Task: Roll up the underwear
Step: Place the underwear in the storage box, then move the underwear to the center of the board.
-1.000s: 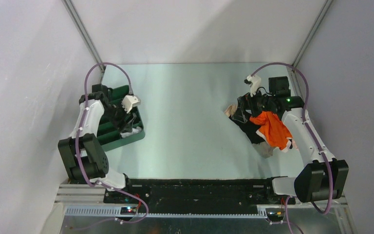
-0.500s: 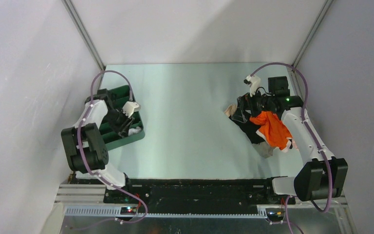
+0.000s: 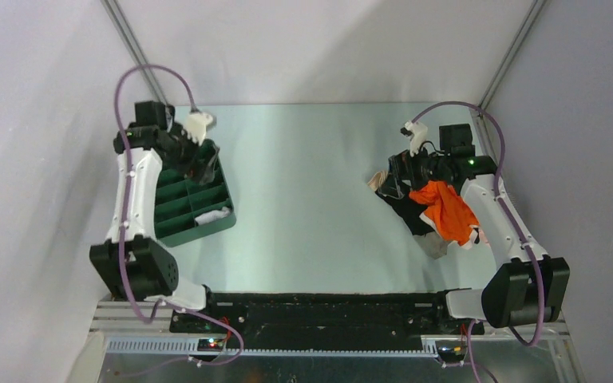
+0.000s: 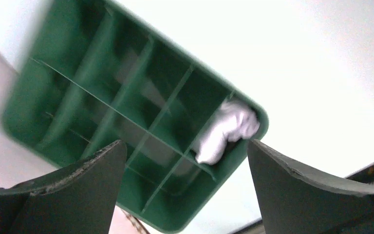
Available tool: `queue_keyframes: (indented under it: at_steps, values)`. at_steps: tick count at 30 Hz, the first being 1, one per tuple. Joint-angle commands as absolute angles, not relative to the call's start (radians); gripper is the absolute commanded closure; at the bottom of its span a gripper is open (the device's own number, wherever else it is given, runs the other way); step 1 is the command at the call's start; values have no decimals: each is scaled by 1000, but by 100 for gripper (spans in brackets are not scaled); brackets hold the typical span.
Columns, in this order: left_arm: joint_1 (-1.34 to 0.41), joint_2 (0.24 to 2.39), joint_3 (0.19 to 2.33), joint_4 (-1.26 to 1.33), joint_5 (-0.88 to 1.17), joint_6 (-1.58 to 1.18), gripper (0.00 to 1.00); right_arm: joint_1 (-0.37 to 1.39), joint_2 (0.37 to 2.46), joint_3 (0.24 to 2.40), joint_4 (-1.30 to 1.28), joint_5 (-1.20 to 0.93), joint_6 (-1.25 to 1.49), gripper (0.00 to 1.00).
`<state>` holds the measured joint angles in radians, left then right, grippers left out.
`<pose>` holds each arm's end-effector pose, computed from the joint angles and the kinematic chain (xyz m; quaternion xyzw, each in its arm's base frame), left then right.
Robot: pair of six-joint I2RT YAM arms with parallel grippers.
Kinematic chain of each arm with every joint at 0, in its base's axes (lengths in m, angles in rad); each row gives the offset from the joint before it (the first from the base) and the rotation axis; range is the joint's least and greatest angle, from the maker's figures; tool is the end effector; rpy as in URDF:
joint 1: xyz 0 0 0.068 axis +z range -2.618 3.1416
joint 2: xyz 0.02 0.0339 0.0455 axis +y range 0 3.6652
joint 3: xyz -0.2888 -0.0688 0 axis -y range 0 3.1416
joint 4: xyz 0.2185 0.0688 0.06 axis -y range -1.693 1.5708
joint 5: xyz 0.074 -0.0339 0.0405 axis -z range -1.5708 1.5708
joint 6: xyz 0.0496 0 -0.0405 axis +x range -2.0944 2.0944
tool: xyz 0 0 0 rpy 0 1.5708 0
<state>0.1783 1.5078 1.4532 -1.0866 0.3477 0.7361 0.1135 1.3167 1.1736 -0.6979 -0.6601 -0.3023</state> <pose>0.2722 0.0319 0.3400 0.3004 0.9150 -0.0590 0.2630 0.2426 0.0583 0.3369 -0.2956 0.8408 0.2696 0.3646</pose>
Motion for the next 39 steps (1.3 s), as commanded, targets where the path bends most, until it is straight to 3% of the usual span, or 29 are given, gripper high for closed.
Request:
queue_keyframes:
  at_steps: [1, 4, 7, 9, 12, 17, 22, 23, 27, 31, 33, 39]
  values:
    - [92, 1440, 1654, -1092, 412, 366, 1, 110, 1325, 1240, -665, -664, -265, 0]
    - [66, 1528, 1858, -1147, 475, 127, 1, 110, 1343, 1254, -676, -634, -265, 0]
    - [43, 1523, 1925, -1062, 613, 2, 1, 110, 1361, 1262, -713, -545, -268, 1]
    - [47, 1534, 1969, -862, 703, -213, 1, 108, 1385, 1275, -765, -483, -302, 1]
    - [71, 1572, 1942, -532, 786, -797, 1, 107, 1446, 1302, -849, -418, -337, 1]
    - [50, 1663, 2042, -129, 870, -1191, 1, 103, 1510, 1334, -883, -361, -347, 2]
    - [63, 1706, 2118, -179, 787, -1513, 1, 62, 1569, 1312, -815, -172, -399, 6]
    - [66, 1705, 2115, -253, 772, -1567, 1, 35, 1578, 1313, -804, -113, -395, 11]
    - [70, 1702, 2132, -157, 744, -1644, 1, -57, 1653, 1313, -751, -4, -398, 23]
    - [85, 1716, 2194, -94, 726, -1735, 1, -95, 1711, 1310, -745, 31, -413, 27]
    - [86, 1721, 2196, -93, 727, -1743, 1, -96, 1729, 1308, -733, 40, -417, 34]
    - [94, 1731, 2197, -159, 780, -1784, 1, -73, 1706, 1352, -751, 20, -400, 80]
